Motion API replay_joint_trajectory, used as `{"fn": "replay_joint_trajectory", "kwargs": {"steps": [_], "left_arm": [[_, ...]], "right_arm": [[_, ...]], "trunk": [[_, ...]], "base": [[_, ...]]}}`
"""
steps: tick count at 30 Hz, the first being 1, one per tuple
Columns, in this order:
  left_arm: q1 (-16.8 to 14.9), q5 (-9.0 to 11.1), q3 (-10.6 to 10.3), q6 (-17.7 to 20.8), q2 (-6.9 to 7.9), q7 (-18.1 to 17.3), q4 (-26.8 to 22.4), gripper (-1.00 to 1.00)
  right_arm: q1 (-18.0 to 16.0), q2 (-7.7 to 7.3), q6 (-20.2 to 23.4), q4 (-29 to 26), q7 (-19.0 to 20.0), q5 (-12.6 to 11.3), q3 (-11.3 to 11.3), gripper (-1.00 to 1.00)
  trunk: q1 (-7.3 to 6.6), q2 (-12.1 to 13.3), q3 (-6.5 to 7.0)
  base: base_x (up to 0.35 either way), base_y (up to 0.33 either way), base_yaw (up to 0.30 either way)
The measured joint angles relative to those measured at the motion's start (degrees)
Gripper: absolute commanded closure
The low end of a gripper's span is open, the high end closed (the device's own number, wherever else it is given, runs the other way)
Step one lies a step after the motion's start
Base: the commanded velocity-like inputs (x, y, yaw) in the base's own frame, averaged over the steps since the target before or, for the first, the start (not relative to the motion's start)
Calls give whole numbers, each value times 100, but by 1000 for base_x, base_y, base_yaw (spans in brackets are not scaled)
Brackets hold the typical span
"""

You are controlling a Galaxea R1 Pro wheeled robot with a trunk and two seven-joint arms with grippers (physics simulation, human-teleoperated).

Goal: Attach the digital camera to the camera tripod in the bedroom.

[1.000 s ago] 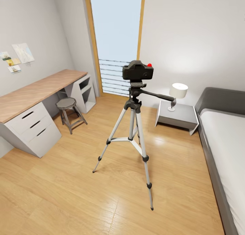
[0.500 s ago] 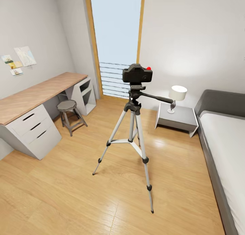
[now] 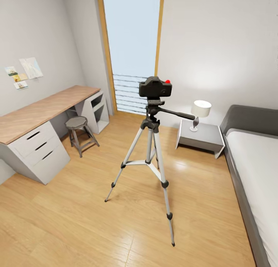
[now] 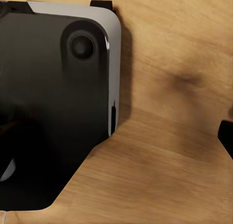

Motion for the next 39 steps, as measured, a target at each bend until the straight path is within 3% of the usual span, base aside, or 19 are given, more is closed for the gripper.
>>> {"fn": "replay_joint_trajectory", "kwargs": {"steps": [39], "left_arm": [[0, 0, 0, 0, 0, 0, 0, -100]], "right_arm": [[0, 8, -4, 1, 8, 18, 0, -100]], "trunk": [[0, 1, 364]], "base": [[0, 0, 0]]}}
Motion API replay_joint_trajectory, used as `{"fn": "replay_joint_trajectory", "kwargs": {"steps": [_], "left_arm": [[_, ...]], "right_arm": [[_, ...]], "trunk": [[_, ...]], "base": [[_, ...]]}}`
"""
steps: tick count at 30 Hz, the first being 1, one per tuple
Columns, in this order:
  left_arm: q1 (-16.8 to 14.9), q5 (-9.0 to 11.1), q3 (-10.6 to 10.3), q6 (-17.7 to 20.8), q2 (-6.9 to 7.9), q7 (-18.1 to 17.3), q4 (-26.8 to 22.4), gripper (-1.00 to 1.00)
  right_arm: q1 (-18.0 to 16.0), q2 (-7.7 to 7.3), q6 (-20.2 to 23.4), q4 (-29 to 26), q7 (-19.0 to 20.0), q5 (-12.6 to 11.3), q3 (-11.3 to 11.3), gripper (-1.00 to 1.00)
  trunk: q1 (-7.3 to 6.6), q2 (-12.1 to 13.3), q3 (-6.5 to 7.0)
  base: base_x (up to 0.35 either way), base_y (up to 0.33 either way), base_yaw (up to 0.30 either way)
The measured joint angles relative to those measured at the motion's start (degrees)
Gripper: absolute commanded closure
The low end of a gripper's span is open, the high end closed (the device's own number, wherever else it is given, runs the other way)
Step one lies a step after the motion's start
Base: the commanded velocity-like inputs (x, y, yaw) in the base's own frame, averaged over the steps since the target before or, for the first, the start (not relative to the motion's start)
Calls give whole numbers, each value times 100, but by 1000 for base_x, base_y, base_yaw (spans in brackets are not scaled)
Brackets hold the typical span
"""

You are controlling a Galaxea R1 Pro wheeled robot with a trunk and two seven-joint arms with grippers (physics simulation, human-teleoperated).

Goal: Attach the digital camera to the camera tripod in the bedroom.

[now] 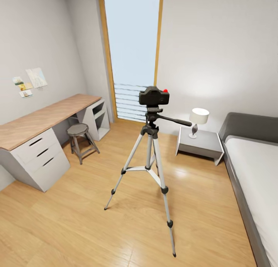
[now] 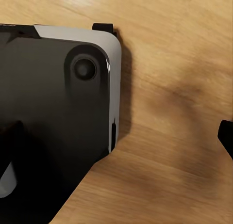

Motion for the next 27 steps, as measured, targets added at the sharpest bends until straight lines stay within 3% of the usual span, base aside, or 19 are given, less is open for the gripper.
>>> {"fn": "replay_joint_trajectory", "kwargs": {"steps": [27], "left_arm": [[-1, 0, 0, 0, 0, 0, 0, -100]], "right_arm": [[0, -8, -1, 1, 0, 0, 0, -100]], "trunk": [[0, 1, 252]], "base": [[0, 0, 0]]}}
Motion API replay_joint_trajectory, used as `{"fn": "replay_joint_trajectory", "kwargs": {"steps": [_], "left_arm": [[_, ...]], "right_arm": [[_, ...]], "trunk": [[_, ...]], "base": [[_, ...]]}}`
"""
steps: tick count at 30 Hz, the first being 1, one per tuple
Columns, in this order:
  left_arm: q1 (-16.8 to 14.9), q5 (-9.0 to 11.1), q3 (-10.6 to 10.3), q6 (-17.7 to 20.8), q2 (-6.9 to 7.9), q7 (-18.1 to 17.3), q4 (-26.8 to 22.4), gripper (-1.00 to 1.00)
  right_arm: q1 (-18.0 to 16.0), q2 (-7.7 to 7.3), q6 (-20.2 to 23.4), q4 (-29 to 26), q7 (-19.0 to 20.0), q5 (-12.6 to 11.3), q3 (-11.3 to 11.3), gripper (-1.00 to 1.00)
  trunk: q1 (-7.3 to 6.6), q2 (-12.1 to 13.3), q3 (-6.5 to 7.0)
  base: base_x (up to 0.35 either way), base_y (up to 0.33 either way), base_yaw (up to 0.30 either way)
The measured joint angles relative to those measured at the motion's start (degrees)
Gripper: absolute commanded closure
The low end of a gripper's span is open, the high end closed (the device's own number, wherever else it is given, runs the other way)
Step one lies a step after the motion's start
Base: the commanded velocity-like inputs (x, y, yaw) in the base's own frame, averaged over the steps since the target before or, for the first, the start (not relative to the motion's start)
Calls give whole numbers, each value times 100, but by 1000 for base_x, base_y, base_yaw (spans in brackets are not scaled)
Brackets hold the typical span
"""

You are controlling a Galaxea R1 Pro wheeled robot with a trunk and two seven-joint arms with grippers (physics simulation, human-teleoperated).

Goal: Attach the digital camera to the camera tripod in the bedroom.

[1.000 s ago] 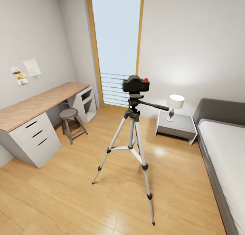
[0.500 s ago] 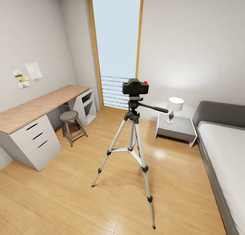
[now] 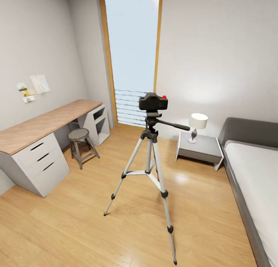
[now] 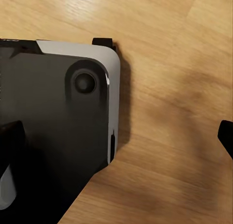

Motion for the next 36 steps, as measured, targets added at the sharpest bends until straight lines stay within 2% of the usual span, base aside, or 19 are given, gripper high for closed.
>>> {"fn": "replay_joint_trajectory", "kwargs": {"steps": [36], "left_arm": [[2, 0, 0, 0, 0, 0, 0, -100]], "right_arm": [[0, 8, 1, 3, 6, 0, 0, -100]], "trunk": [[0, 1, 336]], "base": [[0, 0, 0]]}}
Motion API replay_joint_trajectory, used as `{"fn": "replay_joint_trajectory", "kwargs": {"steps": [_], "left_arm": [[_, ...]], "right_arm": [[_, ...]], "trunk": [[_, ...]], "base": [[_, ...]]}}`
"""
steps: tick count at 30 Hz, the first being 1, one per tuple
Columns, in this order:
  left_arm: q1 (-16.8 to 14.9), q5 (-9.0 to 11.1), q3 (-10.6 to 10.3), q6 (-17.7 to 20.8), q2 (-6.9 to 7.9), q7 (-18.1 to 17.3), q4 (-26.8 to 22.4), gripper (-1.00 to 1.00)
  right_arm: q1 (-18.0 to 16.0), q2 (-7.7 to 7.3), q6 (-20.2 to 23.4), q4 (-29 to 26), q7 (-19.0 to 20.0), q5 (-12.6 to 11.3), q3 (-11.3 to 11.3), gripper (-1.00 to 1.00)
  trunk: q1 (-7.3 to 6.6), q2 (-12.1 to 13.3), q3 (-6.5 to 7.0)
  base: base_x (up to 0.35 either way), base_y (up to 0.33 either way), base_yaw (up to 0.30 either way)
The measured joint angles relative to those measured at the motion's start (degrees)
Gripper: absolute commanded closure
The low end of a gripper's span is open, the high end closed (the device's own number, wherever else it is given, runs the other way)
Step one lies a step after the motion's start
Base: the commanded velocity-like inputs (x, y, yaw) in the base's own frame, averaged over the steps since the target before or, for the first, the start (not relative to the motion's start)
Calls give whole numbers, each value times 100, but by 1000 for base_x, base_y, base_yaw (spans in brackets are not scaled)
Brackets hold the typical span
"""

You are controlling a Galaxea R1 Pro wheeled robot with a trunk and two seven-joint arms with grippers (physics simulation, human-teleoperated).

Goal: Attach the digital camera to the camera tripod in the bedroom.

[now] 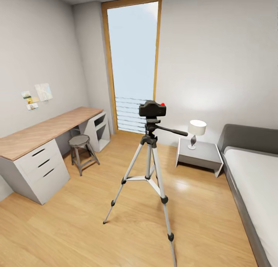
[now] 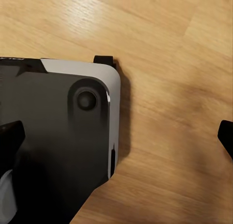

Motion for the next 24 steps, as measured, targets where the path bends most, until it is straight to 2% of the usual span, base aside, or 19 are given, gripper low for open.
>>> {"fn": "replay_joint_trajectory", "kwargs": {"steps": [24], "left_arm": [[0, 0, 0, 0, 0, 0, 0, -100]], "right_arm": [[0, -8, 33, 2, -16, 0, 0, -100]], "trunk": [[0, 1, 224]], "base": [[0, 0, 0]]}}
